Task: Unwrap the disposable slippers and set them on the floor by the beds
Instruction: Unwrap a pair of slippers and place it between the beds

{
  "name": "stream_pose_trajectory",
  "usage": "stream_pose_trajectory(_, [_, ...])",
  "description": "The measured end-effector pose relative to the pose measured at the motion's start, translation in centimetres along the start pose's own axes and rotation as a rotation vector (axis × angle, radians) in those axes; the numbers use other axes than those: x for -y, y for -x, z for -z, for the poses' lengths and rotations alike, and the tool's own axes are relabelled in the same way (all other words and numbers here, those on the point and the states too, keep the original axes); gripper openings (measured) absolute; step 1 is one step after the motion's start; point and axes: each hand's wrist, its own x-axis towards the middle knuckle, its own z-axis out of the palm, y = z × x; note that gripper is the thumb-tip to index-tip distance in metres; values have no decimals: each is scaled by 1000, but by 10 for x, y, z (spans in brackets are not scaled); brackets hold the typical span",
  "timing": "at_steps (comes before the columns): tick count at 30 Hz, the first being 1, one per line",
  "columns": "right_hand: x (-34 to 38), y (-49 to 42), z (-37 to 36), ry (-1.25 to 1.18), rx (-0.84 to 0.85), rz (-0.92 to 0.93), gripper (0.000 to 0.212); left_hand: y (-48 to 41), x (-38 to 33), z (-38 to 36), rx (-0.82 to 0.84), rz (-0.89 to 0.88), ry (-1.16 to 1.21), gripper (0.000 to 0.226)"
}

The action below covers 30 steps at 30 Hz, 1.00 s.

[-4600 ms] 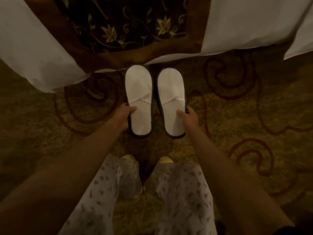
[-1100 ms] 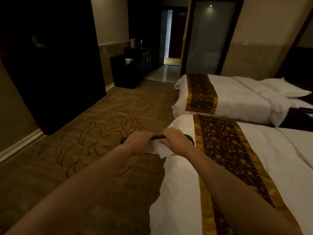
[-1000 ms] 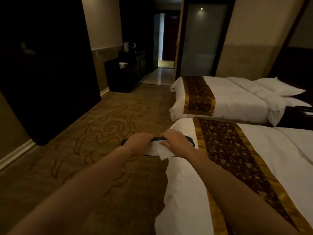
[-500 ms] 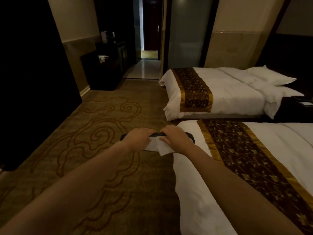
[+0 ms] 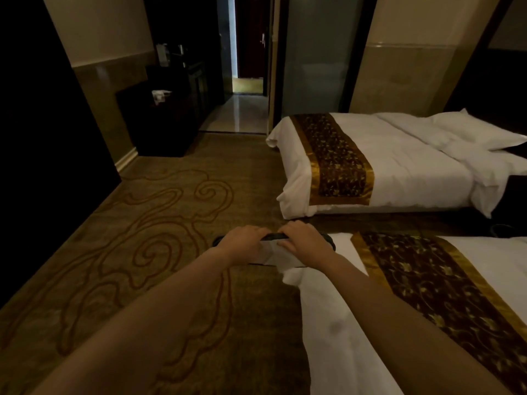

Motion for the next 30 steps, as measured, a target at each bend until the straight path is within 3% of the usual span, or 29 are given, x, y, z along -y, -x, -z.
stream_pose_trajectory(15, [-191,-249,-19,-25,-5,-240,17,-345,130,38,44,-267,42,29])
stream_pose_trajectory(30, [-453,-381,-24,-11,17,-549,30,-691,112,37,155,-549,22,33])
